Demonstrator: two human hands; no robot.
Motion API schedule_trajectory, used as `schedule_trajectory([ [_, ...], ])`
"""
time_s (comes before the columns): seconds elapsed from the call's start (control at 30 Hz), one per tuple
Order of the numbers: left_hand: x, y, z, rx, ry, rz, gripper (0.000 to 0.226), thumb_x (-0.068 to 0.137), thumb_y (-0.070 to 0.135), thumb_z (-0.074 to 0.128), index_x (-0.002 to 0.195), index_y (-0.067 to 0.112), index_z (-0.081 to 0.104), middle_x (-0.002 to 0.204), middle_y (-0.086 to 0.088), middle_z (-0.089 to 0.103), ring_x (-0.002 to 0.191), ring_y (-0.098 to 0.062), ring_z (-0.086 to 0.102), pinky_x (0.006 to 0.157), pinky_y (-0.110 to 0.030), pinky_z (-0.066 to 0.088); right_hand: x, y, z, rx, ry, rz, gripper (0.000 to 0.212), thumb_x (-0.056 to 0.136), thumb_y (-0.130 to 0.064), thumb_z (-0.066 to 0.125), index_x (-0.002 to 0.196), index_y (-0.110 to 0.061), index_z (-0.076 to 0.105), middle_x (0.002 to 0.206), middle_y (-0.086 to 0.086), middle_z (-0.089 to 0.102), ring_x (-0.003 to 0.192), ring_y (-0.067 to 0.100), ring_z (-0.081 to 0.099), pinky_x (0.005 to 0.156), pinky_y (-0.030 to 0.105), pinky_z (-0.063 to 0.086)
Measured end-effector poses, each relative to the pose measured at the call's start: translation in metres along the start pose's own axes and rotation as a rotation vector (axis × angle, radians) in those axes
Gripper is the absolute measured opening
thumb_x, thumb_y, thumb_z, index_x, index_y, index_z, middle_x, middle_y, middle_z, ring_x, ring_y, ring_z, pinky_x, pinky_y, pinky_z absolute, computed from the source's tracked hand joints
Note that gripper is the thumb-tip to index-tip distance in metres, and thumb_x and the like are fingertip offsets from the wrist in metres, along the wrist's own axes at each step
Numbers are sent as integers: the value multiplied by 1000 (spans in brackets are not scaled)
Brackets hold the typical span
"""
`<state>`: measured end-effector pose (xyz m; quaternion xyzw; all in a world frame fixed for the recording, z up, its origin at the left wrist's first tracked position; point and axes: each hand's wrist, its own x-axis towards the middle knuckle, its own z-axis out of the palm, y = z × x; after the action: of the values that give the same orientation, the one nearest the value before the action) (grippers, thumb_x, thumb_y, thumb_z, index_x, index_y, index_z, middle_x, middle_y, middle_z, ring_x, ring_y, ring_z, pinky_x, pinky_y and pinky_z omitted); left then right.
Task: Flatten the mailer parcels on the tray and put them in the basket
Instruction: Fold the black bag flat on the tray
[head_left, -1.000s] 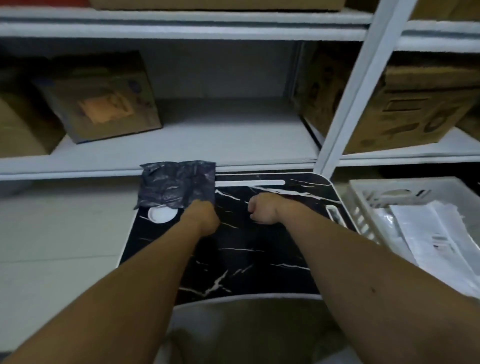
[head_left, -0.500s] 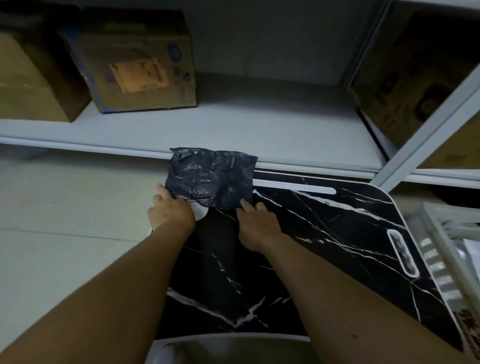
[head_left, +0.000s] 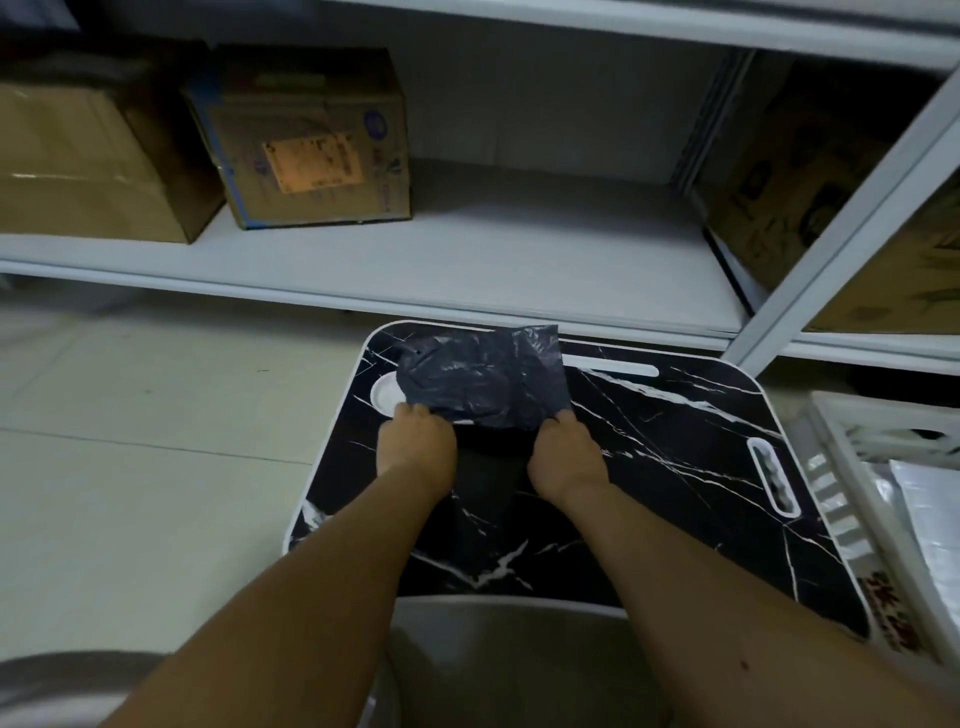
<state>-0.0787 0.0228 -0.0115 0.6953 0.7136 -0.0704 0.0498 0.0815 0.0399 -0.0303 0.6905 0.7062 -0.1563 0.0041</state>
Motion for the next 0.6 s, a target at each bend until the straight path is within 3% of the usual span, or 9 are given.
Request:
schedule_trajectory([
  [0.23,-51,64,17,-183,-107,355,27,88,13,46,106,2,62,115,-16,55,110,-31,48,96,-39,41,-44,67,-22,99,89,322,41,92,-11,47,131,-1,46,154,17,14,130,36,35,102,42,37],
  [0.33,-71,102,22,-279,-176,419,25,89,9,44,102,-3,63,112,-21,57,106,-33,52,92,-38,43,-58,86,-20,191,79,358,38,95,-17,43,129,0,48,143,21,33,124,39,41,102,42,37],
  [0.47,-91,141,14,-422,-284,513,30,91,3,44,113,-3,64,117,-20,59,108,-31,55,95,-38,43,-73,91,-14,485,40,394,44,103,-31,34,133,0,45,134,24,48,122,39,47,97,38,37],
  [0.53,-96,145,8,-371,-210,467,26,92,5,44,106,-2,65,113,-18,62,103,-30,57,88,-36,46,-80,91,-9,556,5,395,48,103,-34,36,139,-3,41,135,23,50,123,37,47,99,39,37],
  [0.6,-98,138,3,-300,-24,353,24,92,8,43,105,5,63,113,-14,58,103,-27,53,84,-33,44,-87,89,-3,501,33,378,47,102,-33,37,141,-6,39,137,21,48,125,36,46,100,40,37],
])
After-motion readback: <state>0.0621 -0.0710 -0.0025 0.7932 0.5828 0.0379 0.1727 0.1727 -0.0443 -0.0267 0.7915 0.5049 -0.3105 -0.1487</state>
